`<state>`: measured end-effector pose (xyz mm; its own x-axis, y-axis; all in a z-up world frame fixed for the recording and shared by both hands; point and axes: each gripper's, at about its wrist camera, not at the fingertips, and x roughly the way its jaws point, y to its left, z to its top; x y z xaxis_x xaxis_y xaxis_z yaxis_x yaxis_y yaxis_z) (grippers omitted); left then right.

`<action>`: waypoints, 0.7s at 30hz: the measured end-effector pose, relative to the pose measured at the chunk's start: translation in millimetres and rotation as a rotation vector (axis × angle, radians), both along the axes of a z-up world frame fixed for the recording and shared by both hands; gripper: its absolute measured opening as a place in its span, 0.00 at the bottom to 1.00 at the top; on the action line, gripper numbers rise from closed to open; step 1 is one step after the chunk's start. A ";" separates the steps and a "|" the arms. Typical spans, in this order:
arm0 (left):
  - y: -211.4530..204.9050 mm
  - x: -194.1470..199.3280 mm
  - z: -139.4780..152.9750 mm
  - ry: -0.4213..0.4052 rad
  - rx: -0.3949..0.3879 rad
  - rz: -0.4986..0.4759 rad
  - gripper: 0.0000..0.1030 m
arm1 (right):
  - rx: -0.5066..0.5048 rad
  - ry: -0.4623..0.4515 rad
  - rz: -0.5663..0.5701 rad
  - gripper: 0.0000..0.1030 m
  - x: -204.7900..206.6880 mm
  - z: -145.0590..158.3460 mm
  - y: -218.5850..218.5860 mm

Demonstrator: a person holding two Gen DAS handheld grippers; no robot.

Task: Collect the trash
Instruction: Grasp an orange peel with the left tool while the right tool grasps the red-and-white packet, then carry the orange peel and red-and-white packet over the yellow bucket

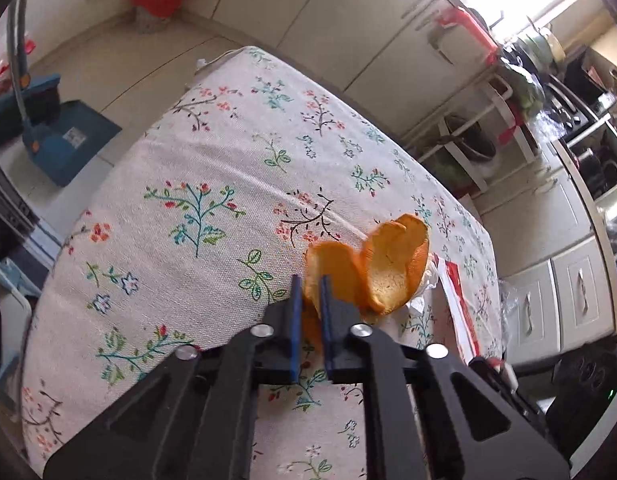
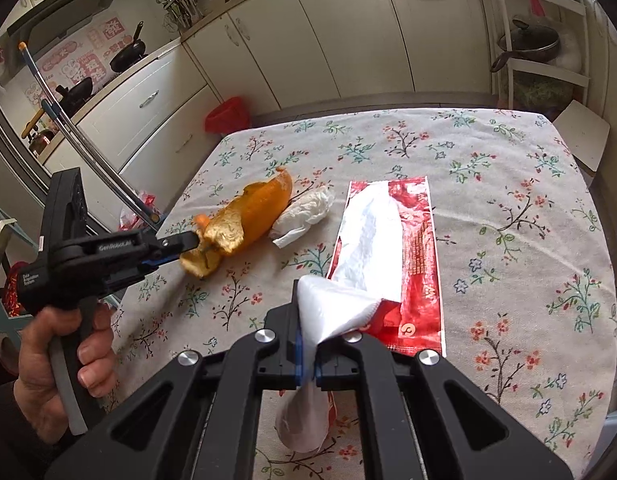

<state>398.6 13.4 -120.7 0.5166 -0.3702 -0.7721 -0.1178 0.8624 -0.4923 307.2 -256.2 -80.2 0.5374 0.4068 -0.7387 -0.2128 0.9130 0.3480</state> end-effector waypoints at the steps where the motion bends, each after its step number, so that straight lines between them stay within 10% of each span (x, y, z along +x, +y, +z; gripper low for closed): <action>1: 1.8 -1.6 2.8 -0.006 0.007 -0.012 0.03 | 0.001 -0.002 -0.001 0.05 0.0 0.4 -0.8; 21: 20.0 -101.3 65.9 -0.153 0.129 -0.186 0.03 | 0.127 -0.054 -0.014 0.05 -34.6 32.7 2.9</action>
<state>297.4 33.4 -54.8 0.5627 -0.3737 -0.7374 0.1160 0.9189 -0.3771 272.6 -253.3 -47.5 0.5813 0.4874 -0.6515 -0.2223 0.8654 0.4491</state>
